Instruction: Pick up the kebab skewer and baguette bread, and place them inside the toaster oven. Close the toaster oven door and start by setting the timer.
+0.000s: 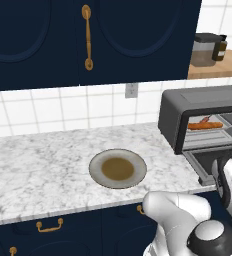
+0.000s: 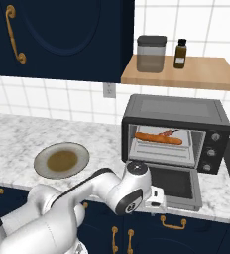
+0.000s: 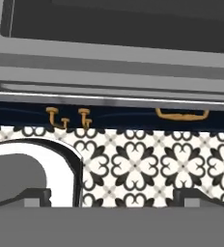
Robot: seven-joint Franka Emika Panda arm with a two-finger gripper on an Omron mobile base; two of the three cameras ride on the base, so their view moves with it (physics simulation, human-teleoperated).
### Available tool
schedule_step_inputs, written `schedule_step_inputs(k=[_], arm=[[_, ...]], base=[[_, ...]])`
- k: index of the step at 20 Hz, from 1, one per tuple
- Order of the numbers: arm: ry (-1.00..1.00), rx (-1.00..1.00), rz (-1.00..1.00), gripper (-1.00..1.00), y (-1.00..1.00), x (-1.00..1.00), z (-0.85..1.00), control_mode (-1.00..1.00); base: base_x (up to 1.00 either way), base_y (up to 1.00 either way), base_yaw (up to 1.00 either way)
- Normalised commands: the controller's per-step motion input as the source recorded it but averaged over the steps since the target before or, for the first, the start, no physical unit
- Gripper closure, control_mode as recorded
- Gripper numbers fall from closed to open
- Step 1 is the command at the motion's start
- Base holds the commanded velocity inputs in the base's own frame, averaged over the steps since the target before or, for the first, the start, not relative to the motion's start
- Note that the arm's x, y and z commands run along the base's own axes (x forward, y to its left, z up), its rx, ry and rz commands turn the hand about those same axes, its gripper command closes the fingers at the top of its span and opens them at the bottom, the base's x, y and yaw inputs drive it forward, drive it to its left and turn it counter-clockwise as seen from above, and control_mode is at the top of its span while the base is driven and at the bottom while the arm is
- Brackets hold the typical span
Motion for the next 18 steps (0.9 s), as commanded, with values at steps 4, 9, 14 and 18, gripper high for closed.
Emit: schedule_step_inputs(k=[4,9,14,18], arm=[[0.0,0.0,-0.05,-1.0,0.0,0.14,-0.43,-1.0],[0.0,-0.03,-0.07,-1.0,0.0,0.29,-0.35,-1.0],[-0.02,-0.02,-0.09,-1.0,0.0,0.52,-0.06,-1.0],[-0.07,-0.01,-0.11,-1.0,0.0,0.54,0.0,-1.0]], base=[[0.0,0.0,0.0],[0.0,0.0,0.0],[0.0,0.0,0.0],[0.0,0.0,0.0]])
